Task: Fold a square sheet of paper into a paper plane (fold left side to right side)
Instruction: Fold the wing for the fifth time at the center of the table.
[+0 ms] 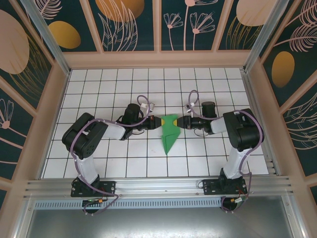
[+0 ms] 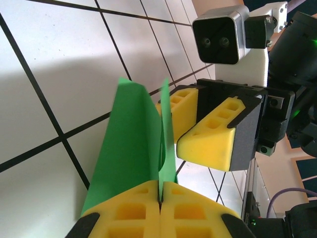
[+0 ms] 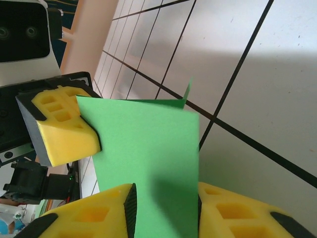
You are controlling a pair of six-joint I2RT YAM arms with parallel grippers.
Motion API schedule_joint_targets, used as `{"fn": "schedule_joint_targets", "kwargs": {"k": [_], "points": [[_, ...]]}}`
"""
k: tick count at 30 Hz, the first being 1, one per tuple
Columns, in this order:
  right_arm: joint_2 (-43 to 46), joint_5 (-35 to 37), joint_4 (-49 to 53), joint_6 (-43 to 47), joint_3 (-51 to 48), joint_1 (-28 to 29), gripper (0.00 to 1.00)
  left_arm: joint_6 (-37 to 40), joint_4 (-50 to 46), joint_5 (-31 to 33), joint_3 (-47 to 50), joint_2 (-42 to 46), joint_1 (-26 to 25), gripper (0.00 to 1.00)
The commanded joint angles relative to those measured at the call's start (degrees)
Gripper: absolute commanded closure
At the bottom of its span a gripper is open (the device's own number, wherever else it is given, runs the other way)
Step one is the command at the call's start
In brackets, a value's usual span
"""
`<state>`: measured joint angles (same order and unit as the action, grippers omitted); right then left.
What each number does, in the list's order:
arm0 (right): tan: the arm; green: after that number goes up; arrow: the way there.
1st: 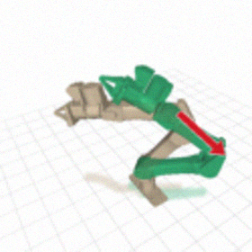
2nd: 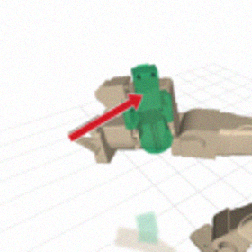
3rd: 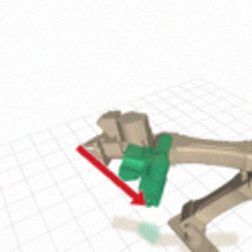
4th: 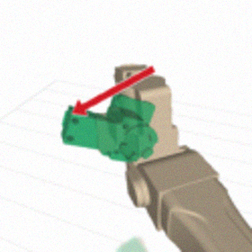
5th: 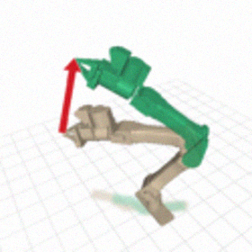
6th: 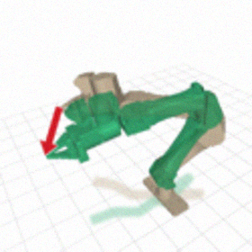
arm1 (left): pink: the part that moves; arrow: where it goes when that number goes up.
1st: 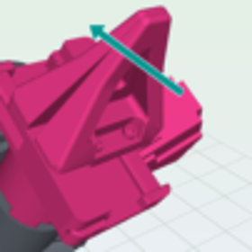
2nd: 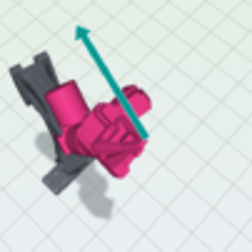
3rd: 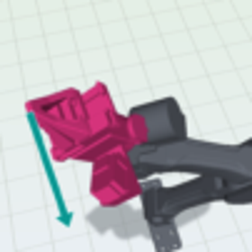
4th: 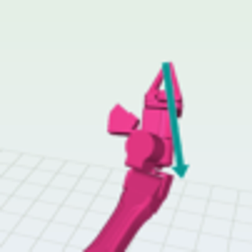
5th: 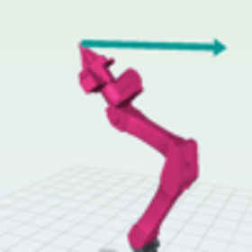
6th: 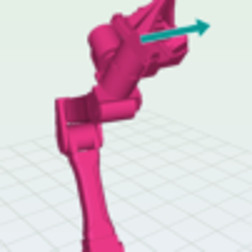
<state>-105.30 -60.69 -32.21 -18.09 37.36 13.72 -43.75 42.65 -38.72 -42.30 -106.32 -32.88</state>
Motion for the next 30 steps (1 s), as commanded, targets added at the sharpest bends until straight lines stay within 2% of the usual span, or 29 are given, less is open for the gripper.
{"fn": "schedule_joint_targets", "kwargs": {"k": [1,4,7,8,11,13,15,18,21,30], "points": [[1.9,-0.5,2.9,3.8,1.1,0.1,0.68,0.8,0.7,-0.4,-0.1,-1.2,0.4,1.0],[2.6,-0.2,6.1,5.5,1.6,0.0,0.77,1.5,0.2,-0.4,-0.4,-1.9,0.4,1.0],[3.5,1.1,9.1,6.7,1.8,-0.1,0.95,2.5,-0.1,0.0,-0.6,-2.1,0.4,0.99],[3.9,1.9,9.9,6.6,1.8,-0.1,0.99,2.9,-0.7,0.6,-0.7,-1.9,0.4,0.93],[5.6,4.8,15.6,6.2,2.9,0.0,1.0,5.8,-4.7,3.9,-0.8,1.1,0.4,0.66],[6.9,6.8,20.0,5.8,3.6,0.2,1.0,8.6,-9.3,7.4,-1.2,4.8,0.4,0.56],[8.2,8.8,22.8,4.6,3.9,0.7,1.0,11.4,-14.4,11.5,-1.7,9.2,0.4,0.5],[9.4,11.6,25.4,1.3,4.5,1.8,1.0,15.6,-21.1,17.1,-2.4,15.3,-0.2,0.48],[9.2,13.7,27.3,-1.5,6.0,4.1,1.0,19.2,-27.9,21.5,-3.7,19.3,-2.9,0.48],[7.5,21.4,32.0,-10.3,11.6,10.0,1.0,20.8,-37.0,30.6,-0.7,26.2,-13.0,0.5]]}}
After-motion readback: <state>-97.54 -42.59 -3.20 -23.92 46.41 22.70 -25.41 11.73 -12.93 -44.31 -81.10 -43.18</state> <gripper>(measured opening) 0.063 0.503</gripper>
